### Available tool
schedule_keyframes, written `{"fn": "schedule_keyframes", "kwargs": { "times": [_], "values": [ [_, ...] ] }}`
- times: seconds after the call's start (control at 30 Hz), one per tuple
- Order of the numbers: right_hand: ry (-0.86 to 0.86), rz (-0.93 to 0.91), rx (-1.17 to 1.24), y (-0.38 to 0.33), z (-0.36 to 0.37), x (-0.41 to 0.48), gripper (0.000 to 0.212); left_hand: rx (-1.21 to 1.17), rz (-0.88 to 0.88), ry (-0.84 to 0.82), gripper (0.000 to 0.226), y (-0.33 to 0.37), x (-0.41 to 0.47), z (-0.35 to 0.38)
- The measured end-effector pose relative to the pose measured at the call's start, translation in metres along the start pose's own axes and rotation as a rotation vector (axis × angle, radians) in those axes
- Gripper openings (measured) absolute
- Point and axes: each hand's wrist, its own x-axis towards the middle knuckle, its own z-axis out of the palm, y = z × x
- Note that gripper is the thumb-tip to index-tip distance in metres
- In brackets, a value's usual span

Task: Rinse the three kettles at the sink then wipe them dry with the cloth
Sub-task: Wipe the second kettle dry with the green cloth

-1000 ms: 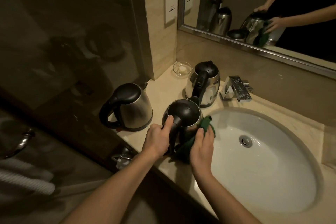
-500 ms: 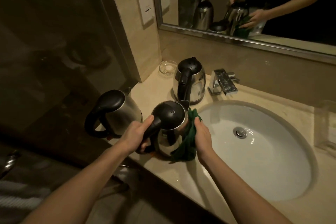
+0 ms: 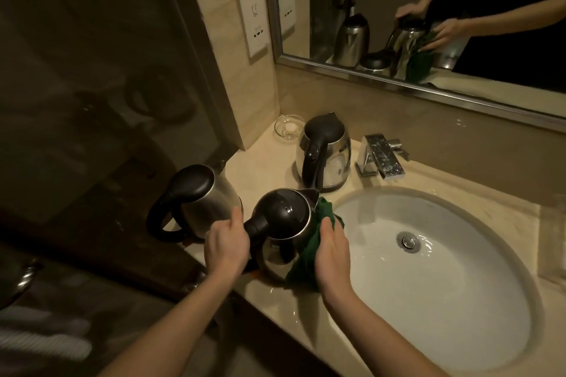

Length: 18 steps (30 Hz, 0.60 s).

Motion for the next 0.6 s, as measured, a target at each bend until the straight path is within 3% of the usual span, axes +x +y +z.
{"fn": "schedule_keyframes", "kwargs": {
  "times": [0.17,0.37,0.5,0.6],
  "values": [
    [0.026,-0.347,-0.136,-0.024,0.028,-0.035,0.055,0.045,0.033,-0.002,0.061,-0.007,0.002,0.001],
    [-0.035,-0.578,-1.050,-0.021,0.050,-0.008,0.061,0.106,0.063,0.005,0.060,-0.008,0.005,0.002],
    [-0.019,-0.658,-1.036,-0.013,0.029,-0.022,0.058,0.105,0.048,0.008,0.062,-0.009,0.004,0.002],
    [-0.004,-0.553,-0.672,0.001,0.004,-0.045,0.054,0.078,0.047,-0.019,0.060,-0.006,0.002,-0.001]
  ]
}}
